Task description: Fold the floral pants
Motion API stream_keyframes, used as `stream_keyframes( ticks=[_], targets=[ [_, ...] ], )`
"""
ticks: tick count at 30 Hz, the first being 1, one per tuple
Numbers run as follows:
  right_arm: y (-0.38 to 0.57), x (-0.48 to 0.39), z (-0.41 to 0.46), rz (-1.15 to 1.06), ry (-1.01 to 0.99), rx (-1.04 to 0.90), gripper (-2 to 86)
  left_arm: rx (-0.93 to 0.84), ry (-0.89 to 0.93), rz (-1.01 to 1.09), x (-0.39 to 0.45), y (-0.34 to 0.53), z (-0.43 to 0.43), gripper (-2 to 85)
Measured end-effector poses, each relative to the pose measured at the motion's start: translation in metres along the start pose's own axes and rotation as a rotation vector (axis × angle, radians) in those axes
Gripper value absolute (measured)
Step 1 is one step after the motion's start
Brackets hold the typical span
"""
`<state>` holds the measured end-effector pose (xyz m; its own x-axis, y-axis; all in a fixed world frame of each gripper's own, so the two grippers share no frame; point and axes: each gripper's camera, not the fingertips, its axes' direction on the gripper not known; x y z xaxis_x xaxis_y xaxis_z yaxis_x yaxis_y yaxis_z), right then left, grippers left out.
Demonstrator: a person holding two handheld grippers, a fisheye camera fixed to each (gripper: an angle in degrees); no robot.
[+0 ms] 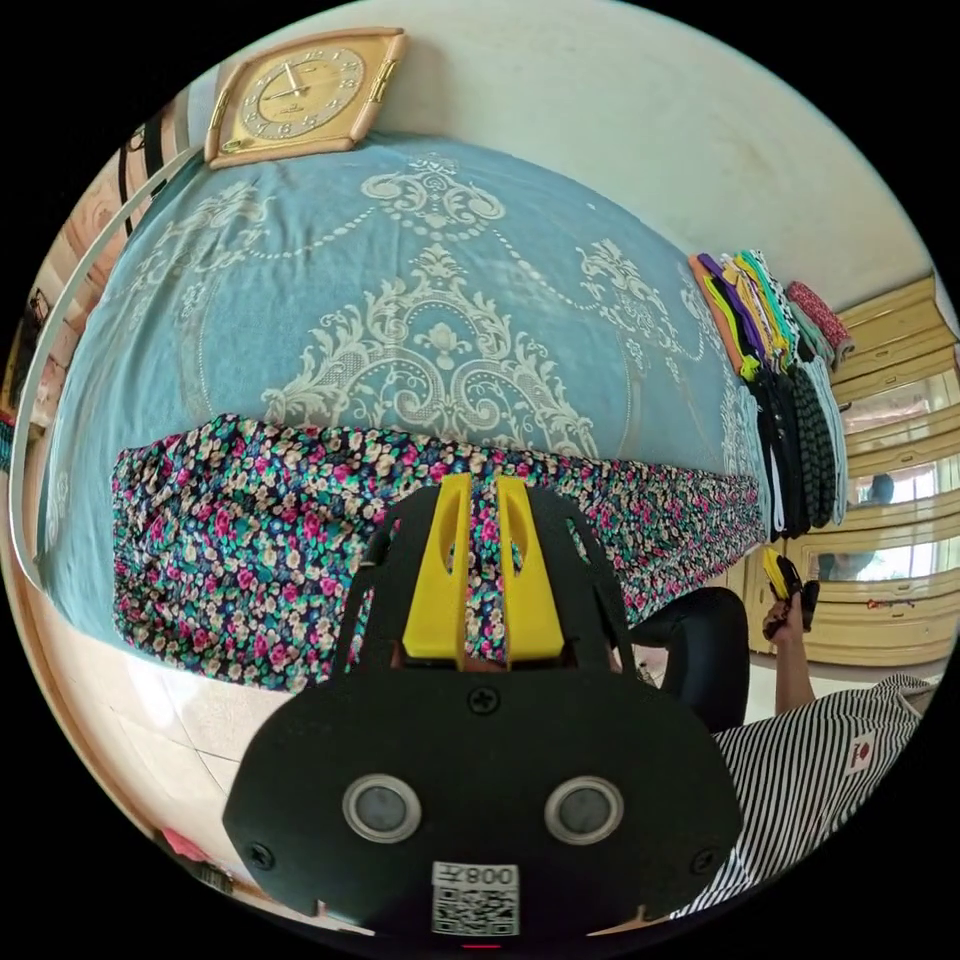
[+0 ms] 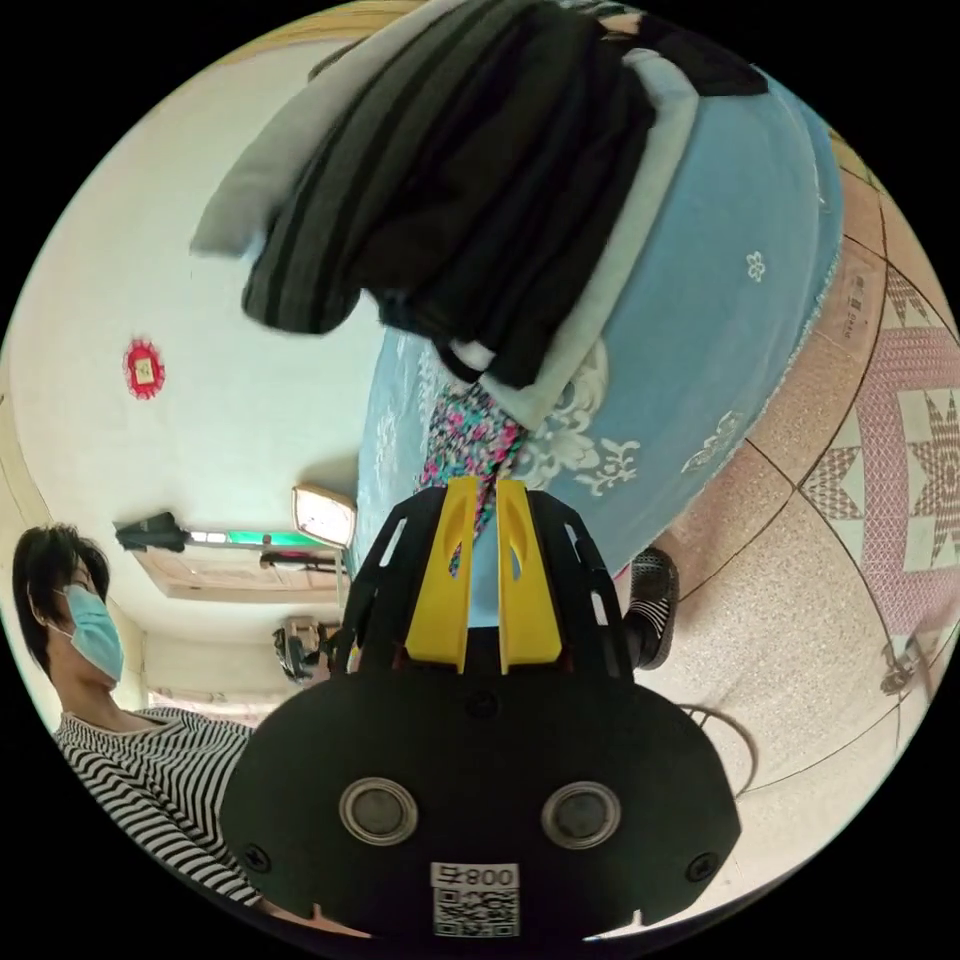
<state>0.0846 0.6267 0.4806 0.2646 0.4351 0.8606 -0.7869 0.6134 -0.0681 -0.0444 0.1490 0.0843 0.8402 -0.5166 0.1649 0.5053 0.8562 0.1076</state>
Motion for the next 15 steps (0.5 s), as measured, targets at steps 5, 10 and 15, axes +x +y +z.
stream_keyframes(
  ticks=[5, 10, 15],
  targets=[
    [0.024, -0.106, 0.105, -0.255, 0.008, -0.272, 3.1, -0.12, -0.081, 0.095, -0.009, -0.018, -0.003, 2.4],
    [0.059, -0.224, 0.232, -0.549, -0.055, -0.521, 4.0, -0.101, -0.025, 0.09, -0.028, 0.009, -0.03, 0.6],
    [0.109, -0.335, 0.378, -0.835, 0.009, -0.745, 5.9, -0.074, 0.03, 0.081, -0.043, 0.03, -0.059, 0.2]
  ],
)
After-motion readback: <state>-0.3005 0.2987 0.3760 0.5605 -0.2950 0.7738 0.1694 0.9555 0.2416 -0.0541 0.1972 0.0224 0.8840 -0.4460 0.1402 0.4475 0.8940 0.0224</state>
